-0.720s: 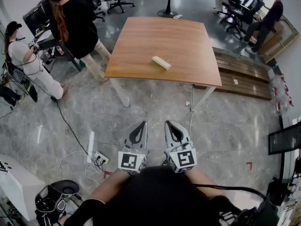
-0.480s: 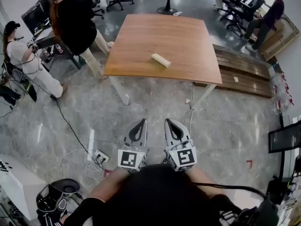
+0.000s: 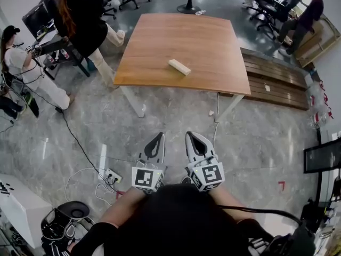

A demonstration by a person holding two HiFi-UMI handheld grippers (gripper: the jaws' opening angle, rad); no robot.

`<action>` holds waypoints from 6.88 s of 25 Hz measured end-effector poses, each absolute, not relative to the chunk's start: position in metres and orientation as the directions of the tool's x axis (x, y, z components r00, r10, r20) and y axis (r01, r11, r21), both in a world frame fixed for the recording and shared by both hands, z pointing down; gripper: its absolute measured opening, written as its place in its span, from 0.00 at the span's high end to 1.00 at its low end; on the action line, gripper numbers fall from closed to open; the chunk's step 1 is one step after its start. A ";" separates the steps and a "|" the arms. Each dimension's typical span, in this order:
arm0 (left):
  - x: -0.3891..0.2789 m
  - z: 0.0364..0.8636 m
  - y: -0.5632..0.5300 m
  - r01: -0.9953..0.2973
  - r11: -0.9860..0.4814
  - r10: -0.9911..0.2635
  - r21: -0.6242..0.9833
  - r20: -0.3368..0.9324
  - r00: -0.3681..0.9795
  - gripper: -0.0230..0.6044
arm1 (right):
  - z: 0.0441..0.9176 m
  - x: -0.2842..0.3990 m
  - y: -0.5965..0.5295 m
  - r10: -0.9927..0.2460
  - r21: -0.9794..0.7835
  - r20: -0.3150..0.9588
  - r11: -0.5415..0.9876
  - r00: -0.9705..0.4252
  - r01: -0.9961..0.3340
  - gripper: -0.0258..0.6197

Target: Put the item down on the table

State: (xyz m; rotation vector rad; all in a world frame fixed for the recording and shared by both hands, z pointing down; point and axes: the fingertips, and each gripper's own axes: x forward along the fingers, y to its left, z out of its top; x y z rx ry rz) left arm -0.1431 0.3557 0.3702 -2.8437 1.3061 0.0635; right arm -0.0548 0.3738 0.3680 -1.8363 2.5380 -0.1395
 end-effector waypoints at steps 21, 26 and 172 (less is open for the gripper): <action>-0.067 0.411 0.101 -0.787 -0.616 -0.786 0.031 0.027 0.617 0.96 | 0.408 0.026 0.124 -0.947 -0.037 0.130 0.290 -0.293 -0.956 0.94; -0.064 0.416 -0.004 -0.766 -0.639 -0.765 0.066 0.043 0.642 0.96 | 0.417 0.020 0.024 -0.940 -0.030 0.171 0.296 -0.297 -0.955 0.94; 0.050 0.427 -0.200 -0.703 -0.710 -0.703 0.042 0.016 0.711 0.96 | 0.422 0.097 -0.169 -0.921 0.053 0.076 0.387 -0.382 -0.921 0.94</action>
